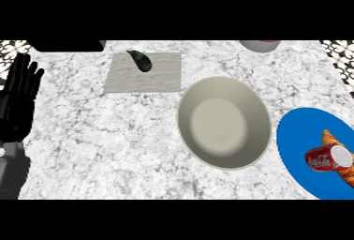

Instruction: Pick the can from the plate and place it in the bowl

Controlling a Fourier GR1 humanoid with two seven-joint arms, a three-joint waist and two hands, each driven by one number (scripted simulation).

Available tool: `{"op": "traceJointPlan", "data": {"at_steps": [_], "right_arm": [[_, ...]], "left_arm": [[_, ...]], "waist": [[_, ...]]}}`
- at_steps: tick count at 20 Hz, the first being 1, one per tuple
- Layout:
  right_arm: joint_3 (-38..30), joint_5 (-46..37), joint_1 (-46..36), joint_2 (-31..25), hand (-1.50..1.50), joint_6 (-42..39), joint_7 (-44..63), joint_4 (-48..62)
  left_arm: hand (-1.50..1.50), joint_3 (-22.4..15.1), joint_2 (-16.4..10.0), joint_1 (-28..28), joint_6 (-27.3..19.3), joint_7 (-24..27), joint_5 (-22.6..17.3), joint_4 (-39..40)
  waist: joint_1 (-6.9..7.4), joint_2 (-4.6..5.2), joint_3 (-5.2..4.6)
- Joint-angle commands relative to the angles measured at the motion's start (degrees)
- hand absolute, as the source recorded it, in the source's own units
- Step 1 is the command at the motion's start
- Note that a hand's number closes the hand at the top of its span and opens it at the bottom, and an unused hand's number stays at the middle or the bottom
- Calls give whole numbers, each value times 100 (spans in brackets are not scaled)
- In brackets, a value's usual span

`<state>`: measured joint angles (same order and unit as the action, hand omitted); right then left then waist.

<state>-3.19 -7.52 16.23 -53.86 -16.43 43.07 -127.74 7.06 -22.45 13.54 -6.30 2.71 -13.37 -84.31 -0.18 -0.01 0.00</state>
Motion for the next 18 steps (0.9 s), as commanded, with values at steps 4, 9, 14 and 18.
{"op": "traceJointPlan", "data": {"at_steps": [4, 9, 14, 18], "right_arm": [[111, -747, -228, 784, -150, -238, -483, 841], [158, -1309, -132, 1236, -150, -338, -838, 1034], [-178, -1712, 80, 1481, -150, -320, -1962, 1533], [-256, -1818, -322, 1618, -150, -505, -2213, 1903]], "left_arm": [[0, 222, -102, 232, 172, -184, 53, 127], [0, 302, -27, 208, 121, -449, 58, -220], [0, 456, 8, -42, 341, -310, 26, -242], [0, 272, 342, 465, 212, 153, 360, 656]], "waist": [[-4, 3, 1], [0, -4, 1], [-11, -6, 1], [-28, 9, 0]]}}
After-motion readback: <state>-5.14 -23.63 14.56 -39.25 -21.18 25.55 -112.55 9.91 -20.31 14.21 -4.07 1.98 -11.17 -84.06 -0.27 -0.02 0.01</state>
